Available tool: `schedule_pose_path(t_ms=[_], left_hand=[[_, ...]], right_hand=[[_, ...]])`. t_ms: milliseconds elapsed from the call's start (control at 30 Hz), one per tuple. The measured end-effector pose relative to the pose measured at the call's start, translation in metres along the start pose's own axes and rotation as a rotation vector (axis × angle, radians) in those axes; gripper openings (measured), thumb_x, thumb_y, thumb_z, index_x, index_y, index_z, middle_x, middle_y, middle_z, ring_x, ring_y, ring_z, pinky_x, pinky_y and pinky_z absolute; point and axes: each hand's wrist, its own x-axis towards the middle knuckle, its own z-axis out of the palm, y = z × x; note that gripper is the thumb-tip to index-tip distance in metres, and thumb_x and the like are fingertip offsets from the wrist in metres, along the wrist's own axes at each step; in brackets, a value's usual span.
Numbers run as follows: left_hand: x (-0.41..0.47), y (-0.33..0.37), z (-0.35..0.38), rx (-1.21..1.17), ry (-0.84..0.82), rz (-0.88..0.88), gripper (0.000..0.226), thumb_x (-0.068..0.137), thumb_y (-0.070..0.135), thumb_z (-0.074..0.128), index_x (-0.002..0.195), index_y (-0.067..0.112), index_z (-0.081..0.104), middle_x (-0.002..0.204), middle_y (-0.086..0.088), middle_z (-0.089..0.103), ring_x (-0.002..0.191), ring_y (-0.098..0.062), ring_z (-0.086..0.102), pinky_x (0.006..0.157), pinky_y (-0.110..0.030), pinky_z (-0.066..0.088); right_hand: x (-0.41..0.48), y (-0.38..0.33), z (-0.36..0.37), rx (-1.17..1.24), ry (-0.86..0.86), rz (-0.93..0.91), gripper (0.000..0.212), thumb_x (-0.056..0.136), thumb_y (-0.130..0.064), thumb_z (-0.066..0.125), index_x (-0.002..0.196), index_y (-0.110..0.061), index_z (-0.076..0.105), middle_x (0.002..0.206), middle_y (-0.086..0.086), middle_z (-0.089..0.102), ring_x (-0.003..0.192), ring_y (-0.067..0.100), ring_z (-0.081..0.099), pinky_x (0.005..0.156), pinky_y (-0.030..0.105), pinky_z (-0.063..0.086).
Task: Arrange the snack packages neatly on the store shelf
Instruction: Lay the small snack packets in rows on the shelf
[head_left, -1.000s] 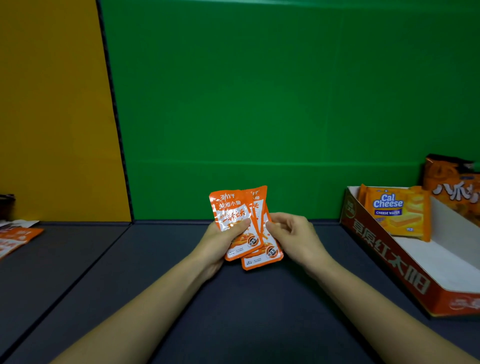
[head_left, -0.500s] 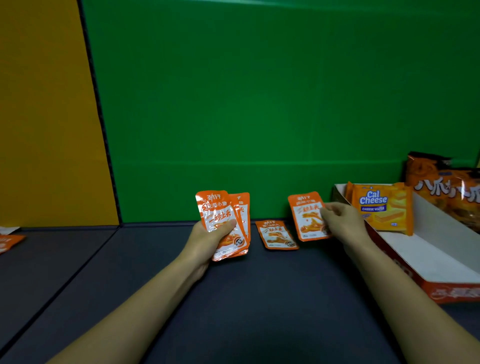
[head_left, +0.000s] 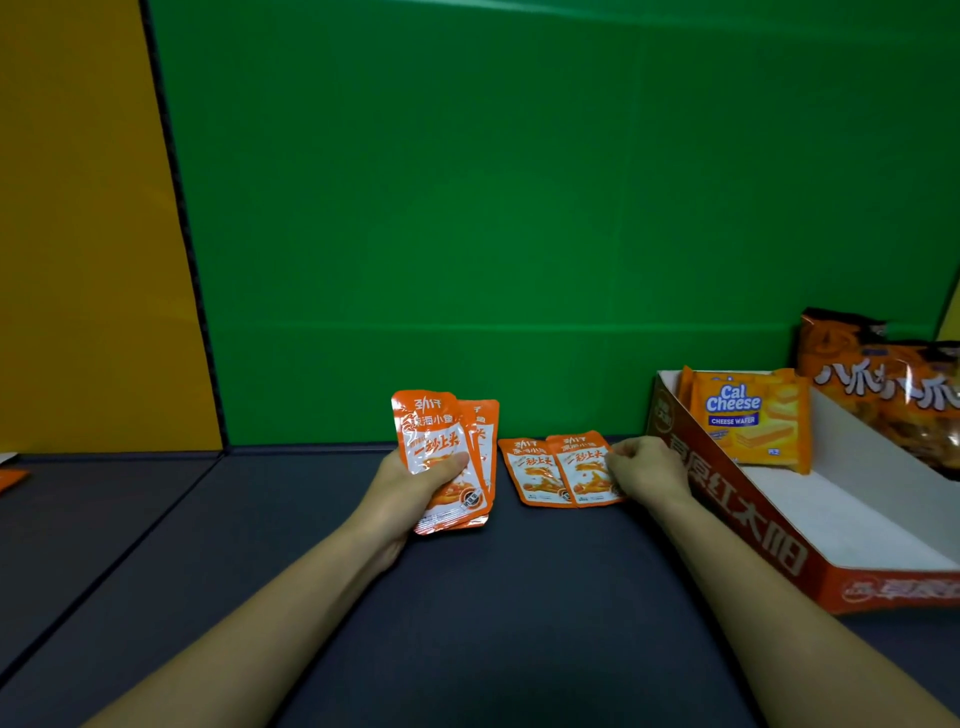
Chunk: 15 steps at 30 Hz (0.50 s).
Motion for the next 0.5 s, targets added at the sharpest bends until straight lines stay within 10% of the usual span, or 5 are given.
schedule_pose_path(t_ms=[500], left_hand=[[-0.003, 0.004, 0.002, 0.006, -0.04, 0.006, 0.017, 0.084, 0.014, 0.066, 0.1, 0.014, 0.065, 0.091, -0.003, 0.074, 0.071, -0.014, 0.072, 0.066, -0.027, 0.057]], right_hand=[[-0.022, -0.008, -0.007, -0.34, 0.205, -0.308, 0.036, 0.095, -0.034, 0.042, 0.104, -0.009, 0.066, 0.107, 0.01, 0.066, 0.097, 0.029, 0.061, 0.078, 0.035, 0.047]])
